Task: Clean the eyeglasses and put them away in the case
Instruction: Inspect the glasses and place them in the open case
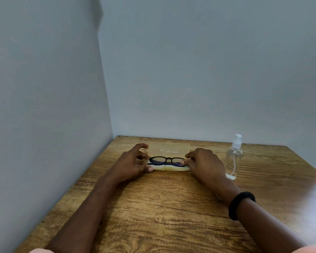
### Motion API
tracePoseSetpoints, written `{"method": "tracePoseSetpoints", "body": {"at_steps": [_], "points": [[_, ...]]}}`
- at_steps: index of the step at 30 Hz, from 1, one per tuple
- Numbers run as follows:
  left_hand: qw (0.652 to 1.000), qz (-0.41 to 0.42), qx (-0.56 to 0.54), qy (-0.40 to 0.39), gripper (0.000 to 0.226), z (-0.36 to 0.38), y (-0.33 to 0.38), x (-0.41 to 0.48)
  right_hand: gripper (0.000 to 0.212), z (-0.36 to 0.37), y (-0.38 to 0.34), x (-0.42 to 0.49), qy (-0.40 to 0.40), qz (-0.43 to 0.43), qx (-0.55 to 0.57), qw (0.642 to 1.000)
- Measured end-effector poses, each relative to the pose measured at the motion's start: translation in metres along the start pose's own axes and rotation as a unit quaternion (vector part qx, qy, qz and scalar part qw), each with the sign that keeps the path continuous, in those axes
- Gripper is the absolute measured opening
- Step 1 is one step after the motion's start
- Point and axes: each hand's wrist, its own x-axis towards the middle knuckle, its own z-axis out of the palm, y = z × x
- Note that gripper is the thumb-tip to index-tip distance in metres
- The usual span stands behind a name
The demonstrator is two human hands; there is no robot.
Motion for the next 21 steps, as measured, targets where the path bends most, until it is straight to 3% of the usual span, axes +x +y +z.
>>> {"method": "tracePoseSetpoints", "body": {"at_steps": [11, 17, 21], "points": [[1.0, 0.002, -0.006, -0.005, 0.081, 0.001, 0.002, 0.001, 0.04, -0.001, 0.001, 0.001, -0.017, 0.001, 0.001, 1.0], [1.0, 0.003, -0.009, -0.003, 0.074, 0.002, 0.0, 0.002, 0.026, -0.009, 0.004, -0.004, 0.033, -0.007, 0.047, 0.998], [1.0, -0.003, -0.008, 0.002, 0.065, 0.002, 0.001, 0.002, 0.021, -0.025, 0.004, -0.008, 0.11, -0.023, 0.085, 0.99]]}}
